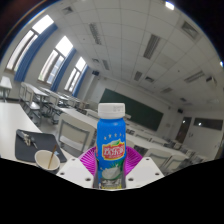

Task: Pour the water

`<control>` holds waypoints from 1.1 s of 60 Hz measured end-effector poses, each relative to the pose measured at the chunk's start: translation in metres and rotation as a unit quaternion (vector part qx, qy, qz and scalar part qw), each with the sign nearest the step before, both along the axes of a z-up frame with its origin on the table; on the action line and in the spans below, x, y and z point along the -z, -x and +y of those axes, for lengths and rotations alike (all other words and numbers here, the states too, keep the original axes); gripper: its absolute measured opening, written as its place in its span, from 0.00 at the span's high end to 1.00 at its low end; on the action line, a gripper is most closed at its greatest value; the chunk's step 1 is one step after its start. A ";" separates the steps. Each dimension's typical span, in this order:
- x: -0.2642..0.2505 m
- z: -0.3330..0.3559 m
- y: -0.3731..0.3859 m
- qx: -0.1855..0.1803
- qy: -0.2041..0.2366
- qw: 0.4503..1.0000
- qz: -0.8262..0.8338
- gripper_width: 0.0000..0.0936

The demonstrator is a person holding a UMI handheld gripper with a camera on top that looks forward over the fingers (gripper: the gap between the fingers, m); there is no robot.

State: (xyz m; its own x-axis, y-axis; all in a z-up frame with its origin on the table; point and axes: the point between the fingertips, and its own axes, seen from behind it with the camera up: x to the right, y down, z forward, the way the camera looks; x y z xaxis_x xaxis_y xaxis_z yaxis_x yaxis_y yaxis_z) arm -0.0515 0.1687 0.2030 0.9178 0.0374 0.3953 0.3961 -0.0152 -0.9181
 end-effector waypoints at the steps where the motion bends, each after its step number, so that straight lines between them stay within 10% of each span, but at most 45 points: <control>1: 0.011 -0.003 0.006 -0.017 0.012 0.999 0.030 0.67; 11: 0.067 -0.004 0.040 -0.086 0.067 0.980 0.165 0.67; 40: 0.107 0.011 0.020 -0.059 0.059 0.982 0.172 0.66; 50: 0.109 0.009 0.017 -0.041 0.087 0.984 0.150 0.42; 54: 0.117 0.002 0.010 -0.027 0.116 0.985 0.128 0.07; 66: 0.093 -0.056 0.006 -0.026 0.096 0.985 0.139 0.09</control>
